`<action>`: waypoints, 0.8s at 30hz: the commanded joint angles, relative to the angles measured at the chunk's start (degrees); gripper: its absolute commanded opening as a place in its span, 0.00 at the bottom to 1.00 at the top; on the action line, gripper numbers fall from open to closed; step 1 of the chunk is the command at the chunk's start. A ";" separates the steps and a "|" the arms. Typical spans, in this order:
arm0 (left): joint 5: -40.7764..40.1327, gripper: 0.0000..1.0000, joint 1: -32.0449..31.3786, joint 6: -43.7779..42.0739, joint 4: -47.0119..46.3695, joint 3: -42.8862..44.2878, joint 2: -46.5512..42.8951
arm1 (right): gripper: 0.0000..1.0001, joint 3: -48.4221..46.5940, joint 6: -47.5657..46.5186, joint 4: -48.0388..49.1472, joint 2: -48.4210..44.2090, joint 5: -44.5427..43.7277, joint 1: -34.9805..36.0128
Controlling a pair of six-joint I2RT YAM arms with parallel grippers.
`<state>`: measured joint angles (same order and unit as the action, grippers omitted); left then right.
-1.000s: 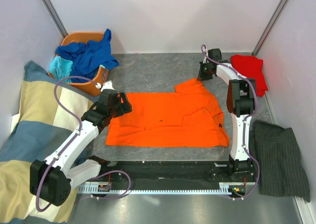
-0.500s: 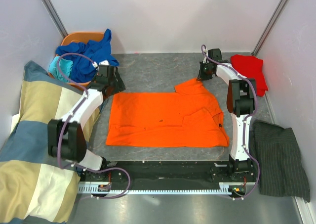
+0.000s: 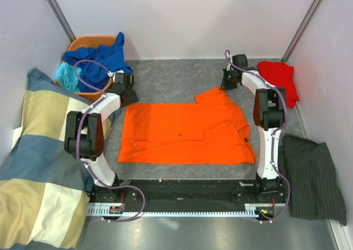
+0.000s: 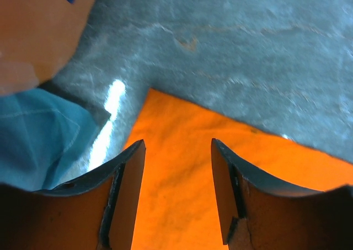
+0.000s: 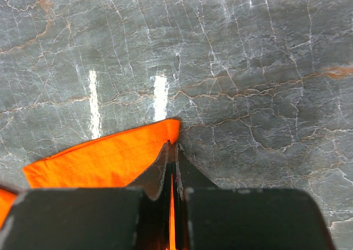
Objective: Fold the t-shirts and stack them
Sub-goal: Grap the side of the flattened tshirt furthest away from the robot with both arms
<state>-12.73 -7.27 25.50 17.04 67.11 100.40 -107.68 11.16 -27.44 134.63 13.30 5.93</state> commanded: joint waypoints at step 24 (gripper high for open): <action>-8.10 0.49 1.29 -10.20 4.93 11.82 12.98 | 0.00 1.68 0.09 -2.97 1.08 1.29 0.66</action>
<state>-19.25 -6.33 19.05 20.23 77.87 113.10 -107.63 11.14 -27.42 134.63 13.30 5.91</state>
